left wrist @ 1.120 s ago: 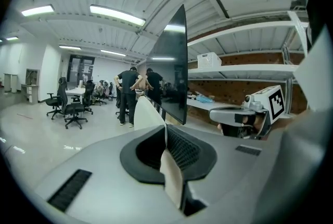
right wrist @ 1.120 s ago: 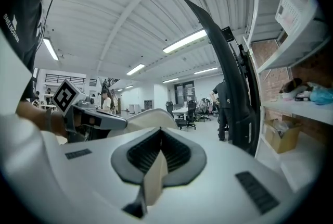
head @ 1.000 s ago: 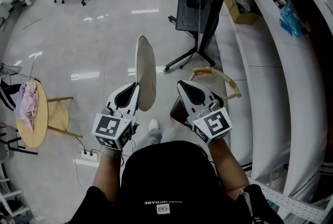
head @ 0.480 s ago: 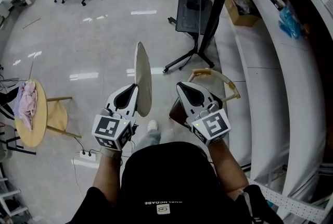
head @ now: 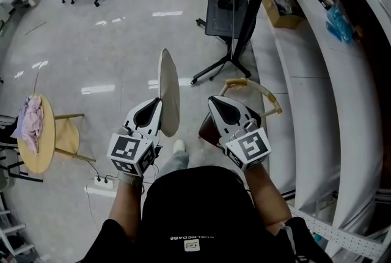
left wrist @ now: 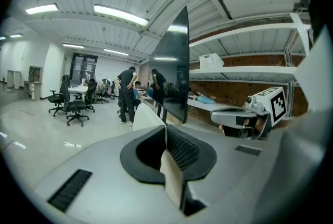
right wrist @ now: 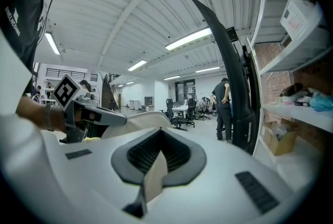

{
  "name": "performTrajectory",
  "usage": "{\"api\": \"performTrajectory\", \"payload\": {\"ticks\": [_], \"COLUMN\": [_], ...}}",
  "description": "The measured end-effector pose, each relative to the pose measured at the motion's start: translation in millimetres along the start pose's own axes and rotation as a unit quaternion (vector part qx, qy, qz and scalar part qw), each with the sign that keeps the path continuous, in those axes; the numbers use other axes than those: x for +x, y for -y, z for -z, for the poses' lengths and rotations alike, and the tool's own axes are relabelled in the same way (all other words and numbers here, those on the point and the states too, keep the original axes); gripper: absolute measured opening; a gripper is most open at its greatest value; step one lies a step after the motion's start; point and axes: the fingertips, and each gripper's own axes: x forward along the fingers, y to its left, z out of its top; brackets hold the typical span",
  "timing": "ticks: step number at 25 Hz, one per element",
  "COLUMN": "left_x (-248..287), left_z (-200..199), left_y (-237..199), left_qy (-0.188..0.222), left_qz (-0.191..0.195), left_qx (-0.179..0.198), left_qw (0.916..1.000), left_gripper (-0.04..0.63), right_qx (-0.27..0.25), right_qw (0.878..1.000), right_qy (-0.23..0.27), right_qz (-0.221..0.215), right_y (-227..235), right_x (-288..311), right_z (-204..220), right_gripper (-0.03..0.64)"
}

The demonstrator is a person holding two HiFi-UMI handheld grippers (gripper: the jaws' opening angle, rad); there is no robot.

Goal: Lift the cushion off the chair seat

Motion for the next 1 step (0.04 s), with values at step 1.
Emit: {"api": "performTrajectory", "payload": {"ticks": [1], "left_x": [0.2], "left_z": [0.1], "left_y": [0.1], "left_qy": [0.0], "left_qz": [0.001], "left_qx": [-0.001], "left_qw": [1.0], "left_gripper": [0.02], "right_qx": [0.0], "right_qw": [1.0], "right_qy": [0.0], "right_qz": [0.0], "right_y": [0.0], "right_x": [0.2], "right_z": [0.2], "right_gripper": [0.009]}}
